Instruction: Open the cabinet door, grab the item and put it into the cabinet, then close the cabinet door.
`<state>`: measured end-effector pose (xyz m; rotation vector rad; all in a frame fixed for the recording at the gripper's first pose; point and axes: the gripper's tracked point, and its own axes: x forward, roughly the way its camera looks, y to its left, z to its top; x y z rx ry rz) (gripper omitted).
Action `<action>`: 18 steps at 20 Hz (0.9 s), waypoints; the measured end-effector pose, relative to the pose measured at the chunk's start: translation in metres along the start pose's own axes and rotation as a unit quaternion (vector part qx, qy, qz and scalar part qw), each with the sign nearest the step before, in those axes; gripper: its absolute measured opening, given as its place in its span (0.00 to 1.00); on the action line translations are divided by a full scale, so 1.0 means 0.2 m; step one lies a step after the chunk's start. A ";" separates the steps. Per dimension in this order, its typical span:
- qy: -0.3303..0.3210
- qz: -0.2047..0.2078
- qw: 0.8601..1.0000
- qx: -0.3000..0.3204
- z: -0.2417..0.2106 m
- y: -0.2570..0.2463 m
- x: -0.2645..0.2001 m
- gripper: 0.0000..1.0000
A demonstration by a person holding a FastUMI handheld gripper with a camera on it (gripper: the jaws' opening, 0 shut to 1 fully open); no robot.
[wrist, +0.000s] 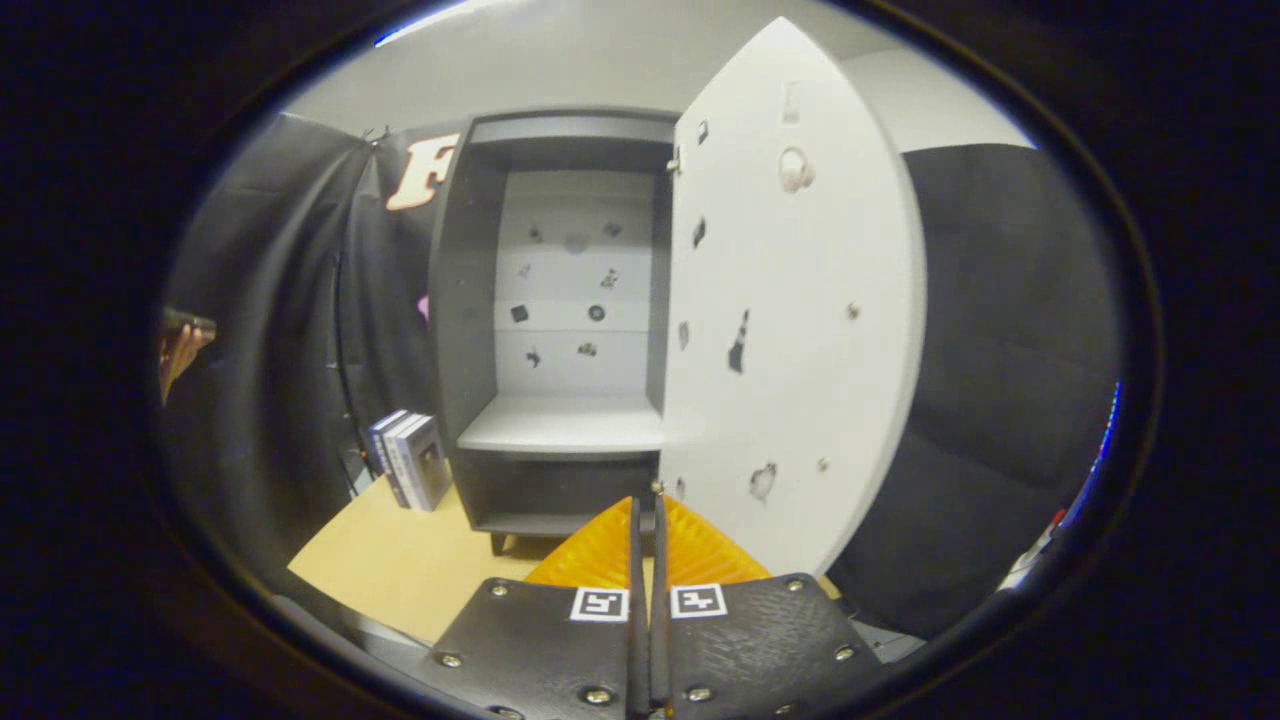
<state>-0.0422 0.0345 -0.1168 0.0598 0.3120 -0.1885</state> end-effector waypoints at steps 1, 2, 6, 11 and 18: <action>0.014 0.011 1.000 -0.003 -0.06 0.04 0.02 0.01; 0.033 0.027 0.999 -0.005 -0.15 0.09 0.07 0.01; 0.120 0.070 0.990 -0.023 -0.52 0.19 0.19 0.23; 0.239 0.110 0.963 -0.057 -1.05 0.27 0.30 0.54; 0.319 0.151 0.932 -0.086 -1.44 0.36 0.41 0.56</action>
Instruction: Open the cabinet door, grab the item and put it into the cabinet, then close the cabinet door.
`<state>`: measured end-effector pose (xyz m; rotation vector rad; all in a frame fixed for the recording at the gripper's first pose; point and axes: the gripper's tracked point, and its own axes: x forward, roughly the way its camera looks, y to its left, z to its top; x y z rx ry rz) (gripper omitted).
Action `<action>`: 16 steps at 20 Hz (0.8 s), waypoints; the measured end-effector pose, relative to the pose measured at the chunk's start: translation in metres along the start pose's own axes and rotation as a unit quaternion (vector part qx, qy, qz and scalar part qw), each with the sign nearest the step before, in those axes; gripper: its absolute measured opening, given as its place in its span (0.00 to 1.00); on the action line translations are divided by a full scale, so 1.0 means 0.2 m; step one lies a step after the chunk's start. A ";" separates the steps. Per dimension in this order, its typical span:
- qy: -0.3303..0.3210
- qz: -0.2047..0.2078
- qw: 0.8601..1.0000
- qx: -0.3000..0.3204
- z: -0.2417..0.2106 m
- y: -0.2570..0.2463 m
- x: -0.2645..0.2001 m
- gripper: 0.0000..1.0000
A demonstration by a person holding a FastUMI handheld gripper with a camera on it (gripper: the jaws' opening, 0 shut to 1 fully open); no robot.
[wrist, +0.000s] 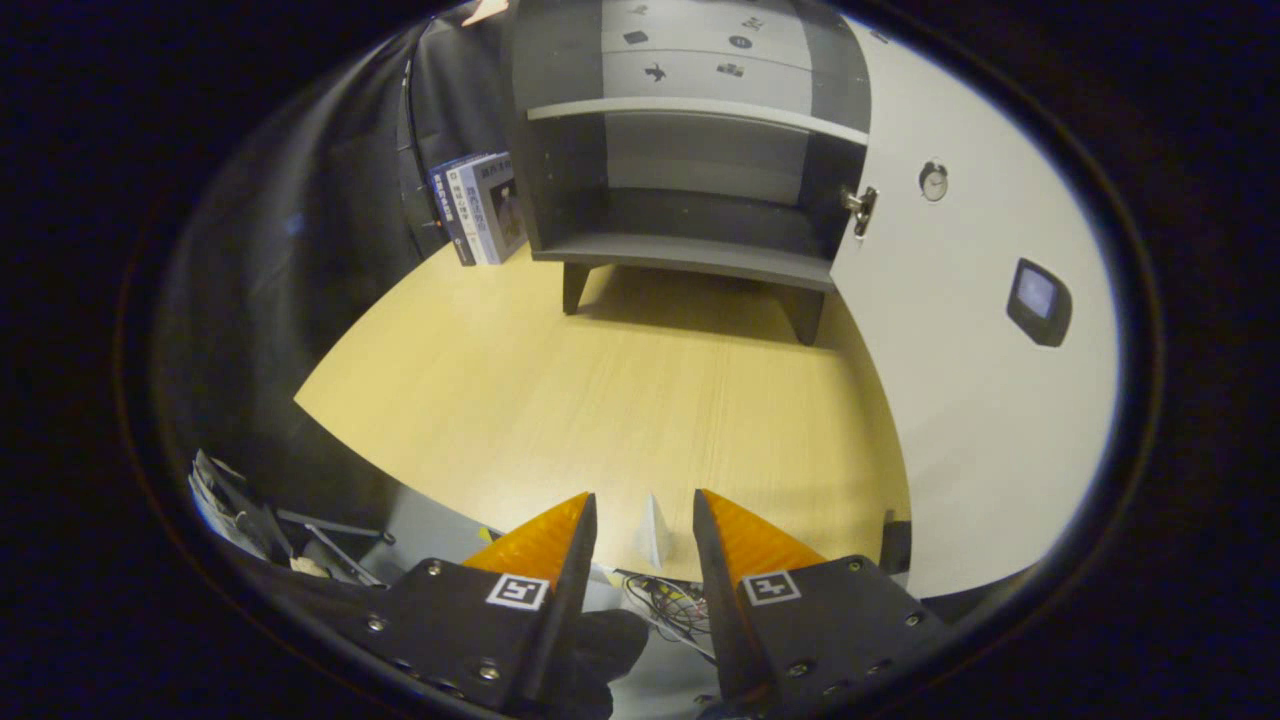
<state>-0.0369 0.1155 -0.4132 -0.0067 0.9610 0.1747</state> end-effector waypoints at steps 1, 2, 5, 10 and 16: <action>0.010 0.005 1.000 -0.003 -0.02 0.00 0.03 0.56; 0.018 0.011 1.000 -0.006 -0.04 0.01 0.05 0.56; 0.038 0.015 0.999 -0.013 -0.09 -0.01 0.12 0.56; 0.076 0.029 0.997 -0.012 -0.17 0.00 0.19 0.56; 0.110 0.034 0.993 -0.012 -0.27 0.01 0.25 0.56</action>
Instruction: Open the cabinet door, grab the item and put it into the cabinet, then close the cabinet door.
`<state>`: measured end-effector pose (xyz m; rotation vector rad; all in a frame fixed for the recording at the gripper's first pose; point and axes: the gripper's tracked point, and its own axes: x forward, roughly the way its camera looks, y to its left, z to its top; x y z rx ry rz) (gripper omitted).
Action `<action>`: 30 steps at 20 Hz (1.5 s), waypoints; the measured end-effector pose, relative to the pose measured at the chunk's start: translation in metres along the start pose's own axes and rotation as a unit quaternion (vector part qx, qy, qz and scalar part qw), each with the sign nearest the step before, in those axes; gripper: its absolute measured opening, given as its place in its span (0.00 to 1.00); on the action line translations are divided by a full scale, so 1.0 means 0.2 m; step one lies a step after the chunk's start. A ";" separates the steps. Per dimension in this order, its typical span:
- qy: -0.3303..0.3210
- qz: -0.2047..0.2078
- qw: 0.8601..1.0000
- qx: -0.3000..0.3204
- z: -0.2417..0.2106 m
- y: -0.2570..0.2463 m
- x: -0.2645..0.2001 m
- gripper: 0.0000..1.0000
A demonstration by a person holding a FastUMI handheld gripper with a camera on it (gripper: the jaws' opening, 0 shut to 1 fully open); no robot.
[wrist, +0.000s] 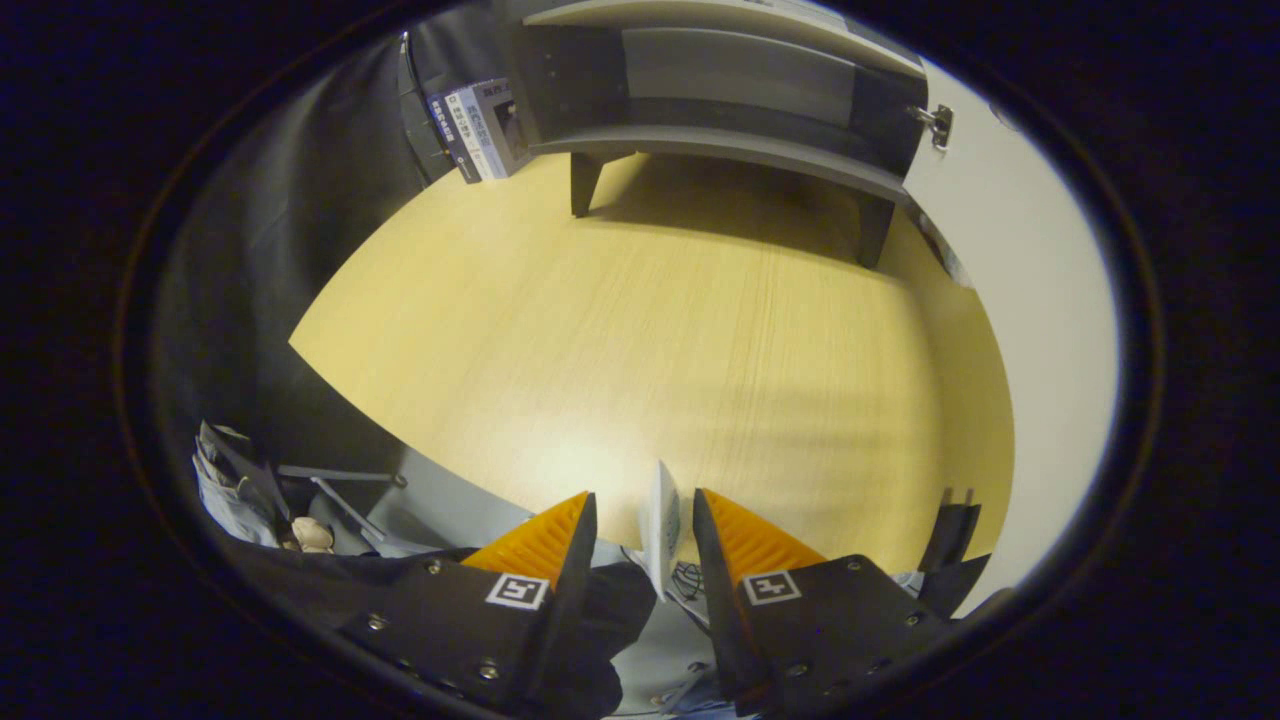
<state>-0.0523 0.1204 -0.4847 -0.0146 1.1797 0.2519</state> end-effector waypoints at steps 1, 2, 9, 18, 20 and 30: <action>0.002 -0.001 1.000 0.000 -0.01 0.00 0.01 0.56; 0.004 -0.001 1.000 0.001 -0.02 0.00 0.02 0.56; 0.018 0.001 1.000 -0.002 -0.05 0.00 0.09 0.56; 0.024 0.005 1.000 0.006 -0.03 0.01 0.15 0.30; 0.023 -0.014 1.000 -0.008 -0.04 -0.01 0.15 0.30; 0.010 -0.034 0.999 0.021 0.07 -0.03 0.03 0.19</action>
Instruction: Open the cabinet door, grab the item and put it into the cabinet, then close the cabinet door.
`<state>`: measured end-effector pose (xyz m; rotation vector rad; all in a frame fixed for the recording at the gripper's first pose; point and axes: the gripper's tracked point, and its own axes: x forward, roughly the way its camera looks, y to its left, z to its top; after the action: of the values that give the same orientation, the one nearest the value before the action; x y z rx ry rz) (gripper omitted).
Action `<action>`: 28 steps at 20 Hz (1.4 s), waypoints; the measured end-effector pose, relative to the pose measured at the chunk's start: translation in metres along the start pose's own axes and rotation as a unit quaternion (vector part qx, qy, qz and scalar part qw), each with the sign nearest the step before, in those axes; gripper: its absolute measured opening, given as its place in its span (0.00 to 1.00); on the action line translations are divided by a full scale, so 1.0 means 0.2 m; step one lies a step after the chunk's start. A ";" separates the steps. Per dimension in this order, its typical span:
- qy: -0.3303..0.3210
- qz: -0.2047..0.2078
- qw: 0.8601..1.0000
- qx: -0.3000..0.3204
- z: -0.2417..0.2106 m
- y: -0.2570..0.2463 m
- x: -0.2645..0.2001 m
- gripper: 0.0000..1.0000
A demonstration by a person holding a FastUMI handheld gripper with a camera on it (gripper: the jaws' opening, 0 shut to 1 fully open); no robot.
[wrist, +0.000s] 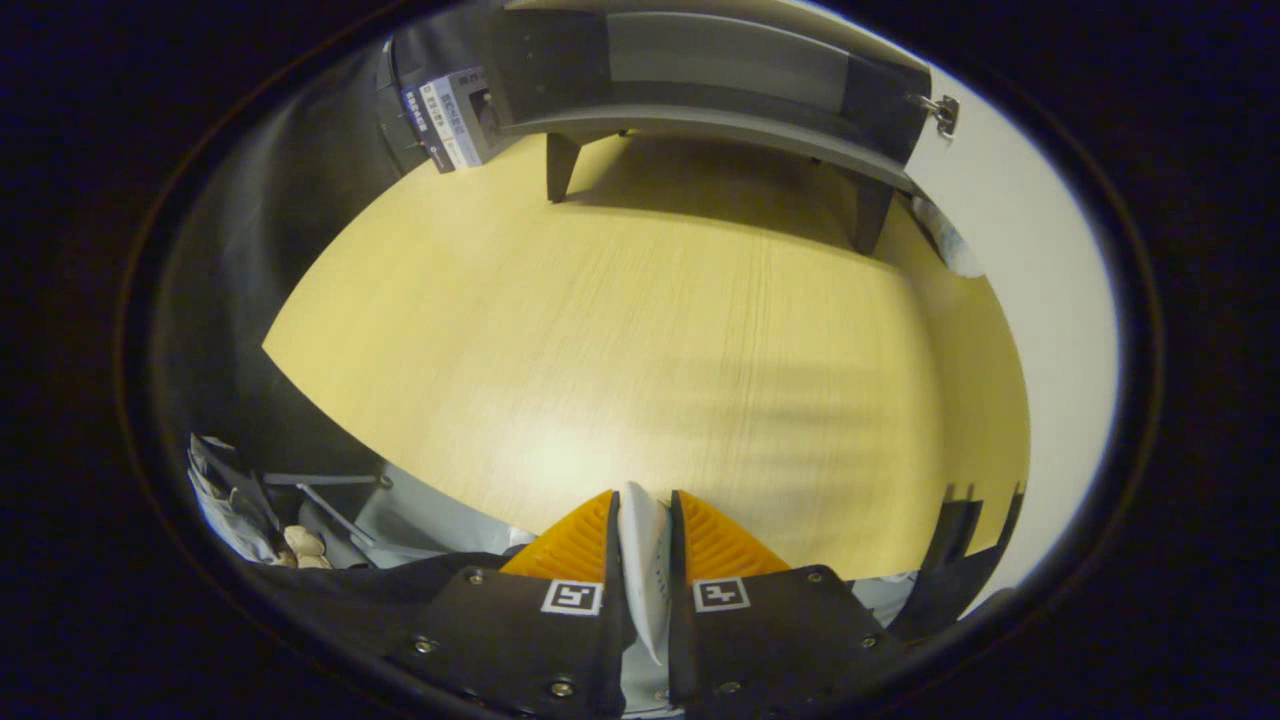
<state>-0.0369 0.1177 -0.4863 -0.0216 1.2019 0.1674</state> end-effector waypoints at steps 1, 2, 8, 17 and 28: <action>-0.006 -0.002 1.000 0.007 0.05 -0.01 -0.04 0.19; -0.015 -0.003 1.000 0.014 0.10 -0.01 -0.08 0.19; -0.105 0.003 0.994 0.037 0.54 -0.03 -0.39 0.19; -0.252 -0.009 0.968 0.023 1.18 -0.08 -0.91 0.19; -0.341 -0.027 0.939 0.034 1.79 -0.21 -1.18 0.19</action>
<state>0.2173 0.0870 -0.1410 0.0605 0.5115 0.0735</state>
